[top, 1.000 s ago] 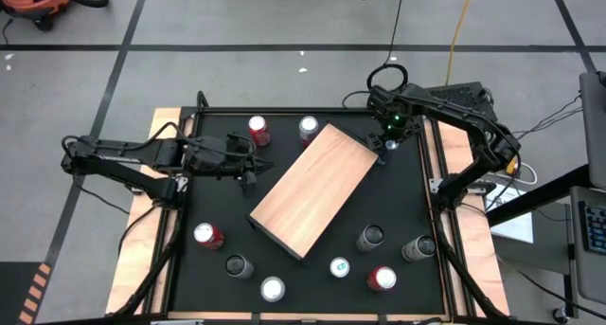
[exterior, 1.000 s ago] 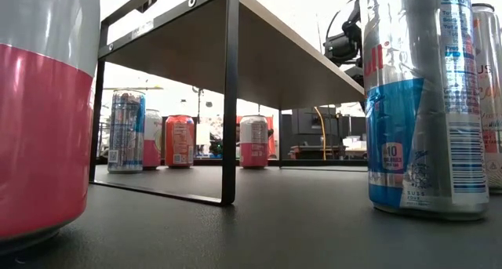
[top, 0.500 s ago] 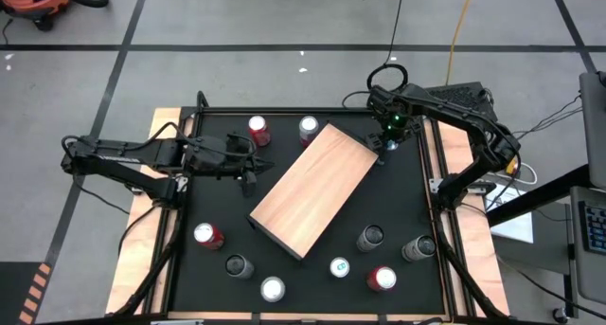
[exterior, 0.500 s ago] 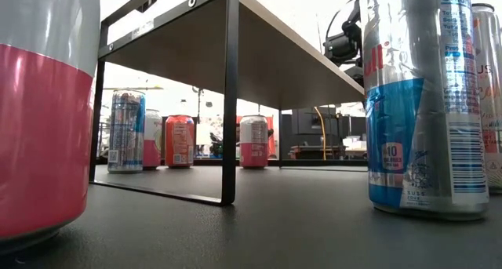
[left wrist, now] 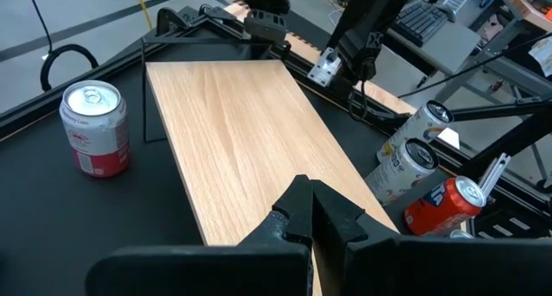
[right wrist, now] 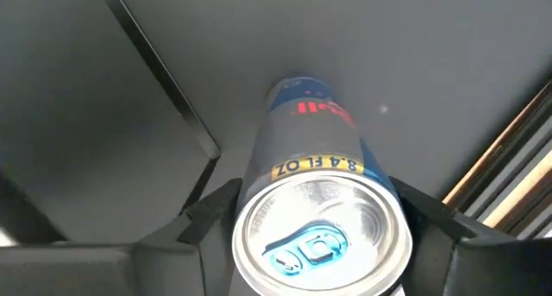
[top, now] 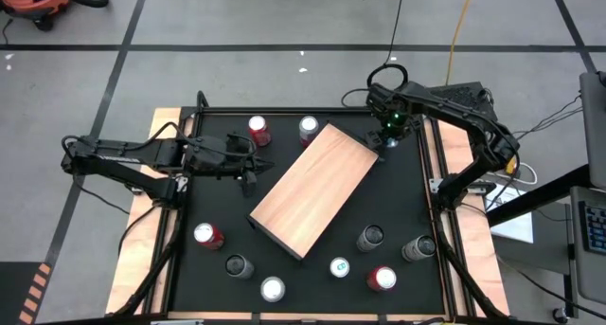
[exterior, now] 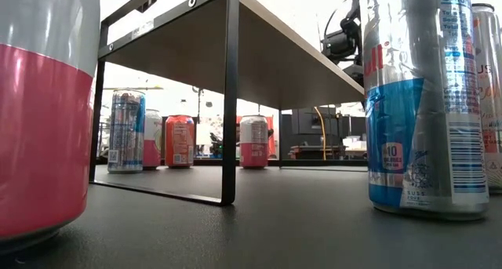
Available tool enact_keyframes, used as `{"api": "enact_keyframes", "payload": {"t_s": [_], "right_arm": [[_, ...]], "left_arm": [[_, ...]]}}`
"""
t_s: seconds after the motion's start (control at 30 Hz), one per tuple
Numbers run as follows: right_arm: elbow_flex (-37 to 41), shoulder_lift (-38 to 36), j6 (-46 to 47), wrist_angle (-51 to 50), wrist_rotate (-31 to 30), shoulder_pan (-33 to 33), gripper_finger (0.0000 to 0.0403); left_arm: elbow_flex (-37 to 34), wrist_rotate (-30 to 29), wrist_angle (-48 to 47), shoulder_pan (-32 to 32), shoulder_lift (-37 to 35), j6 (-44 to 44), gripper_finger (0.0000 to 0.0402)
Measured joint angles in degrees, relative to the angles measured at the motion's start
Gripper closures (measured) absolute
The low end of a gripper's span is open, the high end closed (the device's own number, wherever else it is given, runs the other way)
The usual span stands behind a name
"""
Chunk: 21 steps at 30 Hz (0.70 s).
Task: Place canned beverage on shelf
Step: Put the top blue soda can on the shelf
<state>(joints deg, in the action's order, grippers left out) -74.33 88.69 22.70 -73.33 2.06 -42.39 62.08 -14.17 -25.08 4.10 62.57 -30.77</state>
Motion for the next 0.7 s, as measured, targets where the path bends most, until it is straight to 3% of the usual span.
{"api": "enact_keyframes", "payload": {"t_s": [0.7], "right_arm": [[-14.57,-0.12,-0.18,-10.84,-0.52,0.02,0.019]], "left_arm": [[0.0,-1.02,-0.09,-0.02,0.0,-0.01,0.0402]]}}
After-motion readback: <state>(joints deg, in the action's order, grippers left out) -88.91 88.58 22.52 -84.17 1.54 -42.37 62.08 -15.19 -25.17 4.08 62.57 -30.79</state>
